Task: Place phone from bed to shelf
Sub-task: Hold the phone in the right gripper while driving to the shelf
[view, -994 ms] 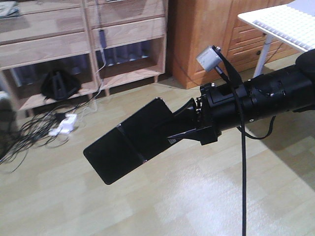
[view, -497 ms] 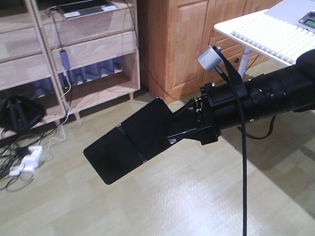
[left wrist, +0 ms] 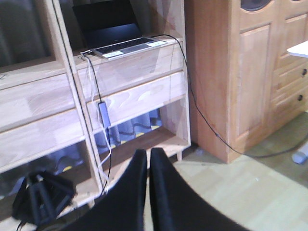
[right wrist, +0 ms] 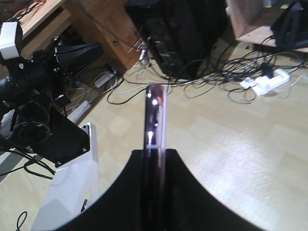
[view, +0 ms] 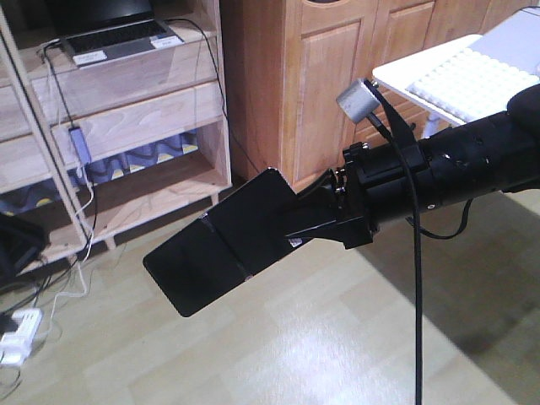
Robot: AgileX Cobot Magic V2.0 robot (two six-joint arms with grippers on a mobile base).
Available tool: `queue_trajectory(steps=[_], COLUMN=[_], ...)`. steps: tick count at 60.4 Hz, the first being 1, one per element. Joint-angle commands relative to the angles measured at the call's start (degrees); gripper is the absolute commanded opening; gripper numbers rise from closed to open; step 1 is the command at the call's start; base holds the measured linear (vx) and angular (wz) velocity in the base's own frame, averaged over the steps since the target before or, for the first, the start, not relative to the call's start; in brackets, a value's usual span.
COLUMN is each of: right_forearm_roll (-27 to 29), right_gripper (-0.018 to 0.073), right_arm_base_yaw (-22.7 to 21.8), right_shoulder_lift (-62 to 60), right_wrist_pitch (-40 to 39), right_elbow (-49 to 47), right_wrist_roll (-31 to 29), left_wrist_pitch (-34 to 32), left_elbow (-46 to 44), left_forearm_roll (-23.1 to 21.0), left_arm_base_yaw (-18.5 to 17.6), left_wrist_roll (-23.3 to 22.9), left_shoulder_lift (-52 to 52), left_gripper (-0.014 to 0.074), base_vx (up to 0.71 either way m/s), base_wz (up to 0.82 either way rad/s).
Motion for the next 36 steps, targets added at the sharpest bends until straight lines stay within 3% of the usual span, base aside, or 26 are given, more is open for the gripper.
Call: queue_trajectory(steps=[1,36], right_forearm_roll=[4.96,4.96], right_gripper=[-0.0003,-0.0003], right_arm_base_yaw=[-0.03,-0.03], right_shoulder_lift=[-2.19,-2.19], right_wrist_pitch=[4.71,4.71], right_elbow=[-1.41,-1.41], right_wrist_roll=[-0.83,-0.83], left_wrist_pitch=[-4.15,-4.15], left_elbow=[-1.27,-1.27], left_forearm_roll=[-0.52,-0.52], left_arm_base_yaw=[-0.37,-0.37], left_wrist_roll=[-0.33,-0.33], left_shoulder_lift=[-0.61,-0.61], left_gripper=[0.0001,0.0001], base_vx=[0.50,0.49], base_wz=[0.01,0.03])
